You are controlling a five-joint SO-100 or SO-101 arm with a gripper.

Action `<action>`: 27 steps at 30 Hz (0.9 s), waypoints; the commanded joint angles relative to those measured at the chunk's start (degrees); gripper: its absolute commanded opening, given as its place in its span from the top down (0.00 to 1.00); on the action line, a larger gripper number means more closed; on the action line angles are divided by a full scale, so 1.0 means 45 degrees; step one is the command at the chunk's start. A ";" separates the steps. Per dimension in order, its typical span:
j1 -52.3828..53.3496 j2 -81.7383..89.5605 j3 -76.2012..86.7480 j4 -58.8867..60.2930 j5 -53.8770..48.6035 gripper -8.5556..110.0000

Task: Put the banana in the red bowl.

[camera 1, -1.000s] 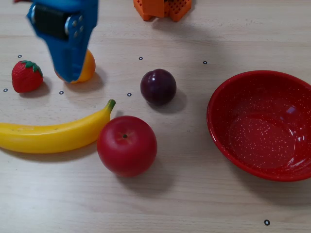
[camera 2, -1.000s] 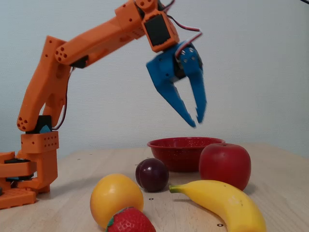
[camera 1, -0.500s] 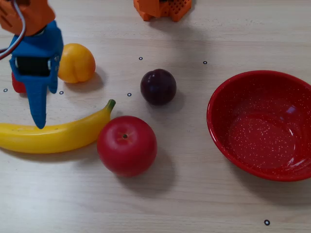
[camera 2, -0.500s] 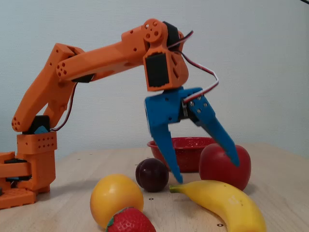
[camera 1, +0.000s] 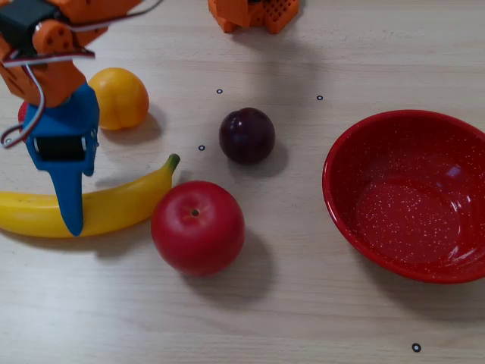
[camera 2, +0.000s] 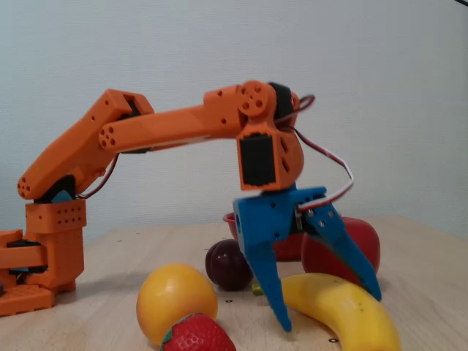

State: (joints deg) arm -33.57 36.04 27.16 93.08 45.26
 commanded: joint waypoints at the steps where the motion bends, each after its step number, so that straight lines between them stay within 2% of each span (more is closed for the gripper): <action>1: 0.0391 0.0371 -0.1152 -0.0527 -0.0566 0.52; 5: 0.0645 -0.0391 -0.1348 -0.1074 -0.0879 0.54; 6: 0.0723 -0.0586 -0.1465 -0.1172 -0.0898 0.57; 8: 0.0840 -0.0879 -0.1699 -0.1328 -0.1133 0.68; 10: 0.0938 -0.1016 -0.1719 -0.1582 -0.1230 0.88; 11: 0.0977 -0.1035 -0.1738 -0.1719 -0.1367 0.93; 17: 0.0996 -0.0508 -0.1777 -0.1582 -0.1953 0.93; 27: 0.1094 0.2734 -0.2695 0.1016 -0.3203 0.93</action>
State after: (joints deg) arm -30.41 33.49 21.27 95.62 32.34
